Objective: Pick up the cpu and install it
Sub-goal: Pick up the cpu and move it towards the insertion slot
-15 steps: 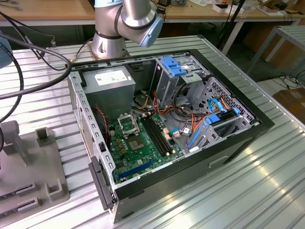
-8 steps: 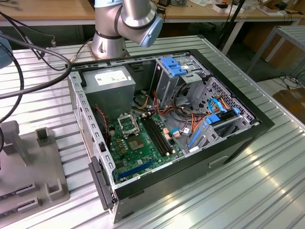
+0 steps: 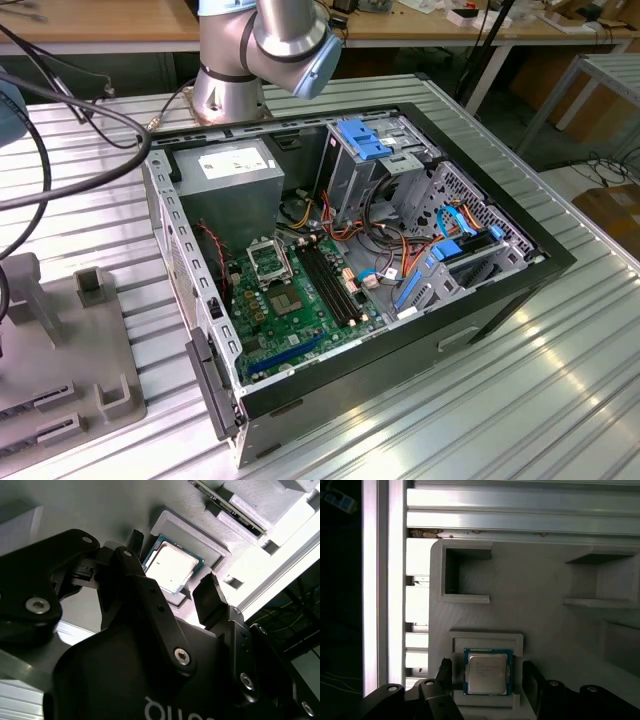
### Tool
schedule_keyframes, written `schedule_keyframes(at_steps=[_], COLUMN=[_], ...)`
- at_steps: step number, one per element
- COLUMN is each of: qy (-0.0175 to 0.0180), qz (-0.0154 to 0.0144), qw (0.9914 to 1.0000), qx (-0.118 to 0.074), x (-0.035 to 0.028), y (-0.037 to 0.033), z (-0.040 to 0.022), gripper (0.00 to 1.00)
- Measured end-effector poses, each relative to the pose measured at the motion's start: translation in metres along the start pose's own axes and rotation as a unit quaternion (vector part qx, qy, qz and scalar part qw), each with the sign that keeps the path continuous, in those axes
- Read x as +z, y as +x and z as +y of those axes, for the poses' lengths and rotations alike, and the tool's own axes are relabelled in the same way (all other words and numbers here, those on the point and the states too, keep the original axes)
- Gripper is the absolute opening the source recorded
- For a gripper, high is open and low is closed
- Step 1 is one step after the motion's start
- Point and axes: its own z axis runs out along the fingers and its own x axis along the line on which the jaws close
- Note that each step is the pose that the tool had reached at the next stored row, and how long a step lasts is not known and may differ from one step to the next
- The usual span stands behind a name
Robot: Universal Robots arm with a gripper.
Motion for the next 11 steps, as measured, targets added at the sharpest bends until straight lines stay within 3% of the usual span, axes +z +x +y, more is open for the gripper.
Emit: schedule_keyframes(at_steps=[11], qy=[0.0001], qz=[-0.0001], qw=[1.0], qx=[-0.003], x=[0.0008], y=[0.0], z=[0.0004], gripper=[0.67])
